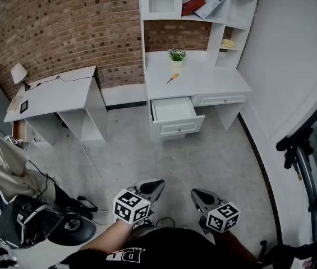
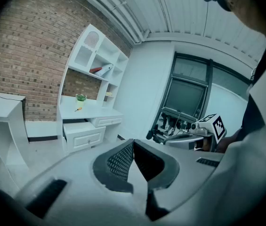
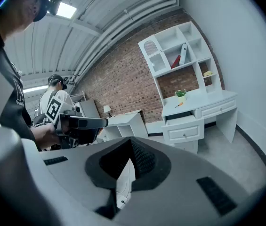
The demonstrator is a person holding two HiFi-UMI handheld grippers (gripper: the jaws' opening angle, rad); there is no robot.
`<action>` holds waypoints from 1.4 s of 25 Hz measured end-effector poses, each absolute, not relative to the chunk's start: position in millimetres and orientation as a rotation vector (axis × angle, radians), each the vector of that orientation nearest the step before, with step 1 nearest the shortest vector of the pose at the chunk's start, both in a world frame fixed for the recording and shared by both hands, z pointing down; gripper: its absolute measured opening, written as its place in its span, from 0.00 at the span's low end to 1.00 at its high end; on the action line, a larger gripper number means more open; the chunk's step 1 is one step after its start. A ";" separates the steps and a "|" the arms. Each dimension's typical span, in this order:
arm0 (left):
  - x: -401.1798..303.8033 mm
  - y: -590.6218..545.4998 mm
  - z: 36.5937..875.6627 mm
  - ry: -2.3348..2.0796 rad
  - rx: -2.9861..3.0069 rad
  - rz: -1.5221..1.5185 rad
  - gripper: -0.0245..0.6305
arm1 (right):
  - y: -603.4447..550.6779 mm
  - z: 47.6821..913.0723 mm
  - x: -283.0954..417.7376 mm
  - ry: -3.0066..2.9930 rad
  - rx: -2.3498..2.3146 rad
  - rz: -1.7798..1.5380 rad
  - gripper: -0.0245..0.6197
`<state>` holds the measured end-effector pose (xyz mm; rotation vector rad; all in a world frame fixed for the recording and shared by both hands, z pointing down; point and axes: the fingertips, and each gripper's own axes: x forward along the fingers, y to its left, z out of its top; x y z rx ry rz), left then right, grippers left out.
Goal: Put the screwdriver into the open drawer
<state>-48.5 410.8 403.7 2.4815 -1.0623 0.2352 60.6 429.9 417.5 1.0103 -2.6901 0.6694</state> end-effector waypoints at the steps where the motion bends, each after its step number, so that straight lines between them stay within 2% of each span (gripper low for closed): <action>1: -48.2 411.2 404.1 -1.061 2.484 0.233 0.07 | 430.0 419.2 60.6 -2.690 1.011 0.669 0.04; 16: -21.9 422.9 425.5 -1.054 2.522 0.226 0.07 | 442.3 446.3 80.1 -2.713 1.003 0.650 0.04; 35: -103.2 364.1 415.2 -0.953 2.536 0.233 0.07 | 387.7 425.2 -0.1 -2.681 1.115 0.697 0.04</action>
